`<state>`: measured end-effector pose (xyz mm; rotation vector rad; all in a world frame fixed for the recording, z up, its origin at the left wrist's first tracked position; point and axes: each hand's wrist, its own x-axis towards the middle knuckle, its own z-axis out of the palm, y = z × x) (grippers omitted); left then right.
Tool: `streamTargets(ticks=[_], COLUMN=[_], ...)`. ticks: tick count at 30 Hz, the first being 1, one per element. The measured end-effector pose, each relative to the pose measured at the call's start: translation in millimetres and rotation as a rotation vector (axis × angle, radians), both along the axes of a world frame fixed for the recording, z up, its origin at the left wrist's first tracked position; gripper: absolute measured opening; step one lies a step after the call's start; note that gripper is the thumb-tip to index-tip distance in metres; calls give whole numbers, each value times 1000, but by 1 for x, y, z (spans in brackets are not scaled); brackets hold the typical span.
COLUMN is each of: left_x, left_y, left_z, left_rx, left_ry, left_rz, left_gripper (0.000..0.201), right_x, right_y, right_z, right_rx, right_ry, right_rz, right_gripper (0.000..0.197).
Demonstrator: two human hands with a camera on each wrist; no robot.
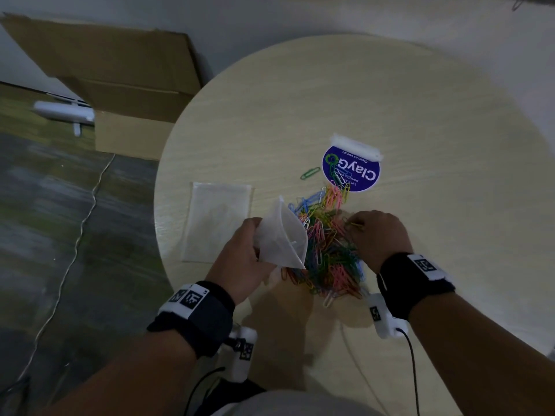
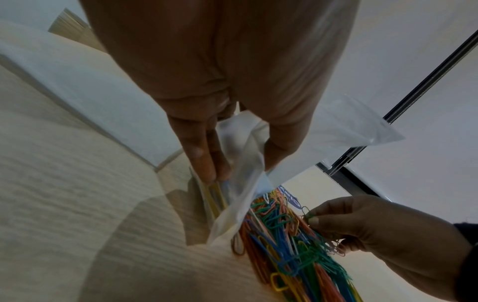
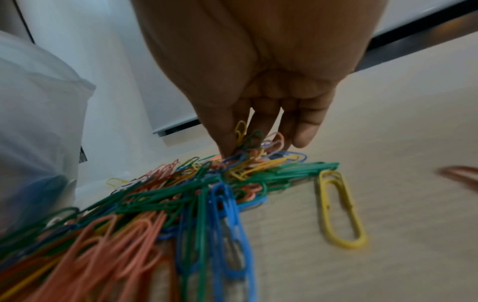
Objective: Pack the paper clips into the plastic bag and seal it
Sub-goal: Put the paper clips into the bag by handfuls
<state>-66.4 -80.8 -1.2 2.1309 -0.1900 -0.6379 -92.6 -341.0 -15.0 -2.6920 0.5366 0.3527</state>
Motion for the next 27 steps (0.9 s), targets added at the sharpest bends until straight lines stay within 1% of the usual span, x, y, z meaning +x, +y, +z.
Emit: streamTargets(ticks=[2,4,7,10,13,16,18,20,22,24,26,27], left_x=[0,1,3,5,7,7,7,7,6,6,5,5], left_y=[-1,-2,-4,-7,-10,-12,-12,-13,-14,-13,-12,-12], left_z=[1,2,1,-3,-5,-7,-9,-9,-9,-9,-12,-12], left_rx=[1,-5,-15,-3,6,-5,-28,-33,-38,-66,-87,-89], left_ry=[-5,-8,-6,-11,-18,-62,-82,-77,-73,-75,-72,-58], left_rz=[-7,-13,-12,-8,2,-13,-3,3,-1,3,9,9], left_gripper=[67,65,62,66,65,58,50,45,44,46,47,47], right_x=[-2,-4,-8,-9,-10,-7,-5,-2,-1,0,0,0], right_y=[-1,-4,-4,5,22,42,53,63,69,75,77,75], right_z=[9,20,45,74,99,109,104,98,94,93,99,104], right_rx=[59,116,233,383,487,525,513,433,359,280,231,225], right_ry=[-26,-96,-206,-281,-344,-360,-338,-324,-280,-230,-238,-265], right_rz=[-55,-124,-205,-262,-258,-220,-181,-120,-25,107,188,190], right_gripper=[24,20,15,11,6,11,9,7,12,19,22,22])
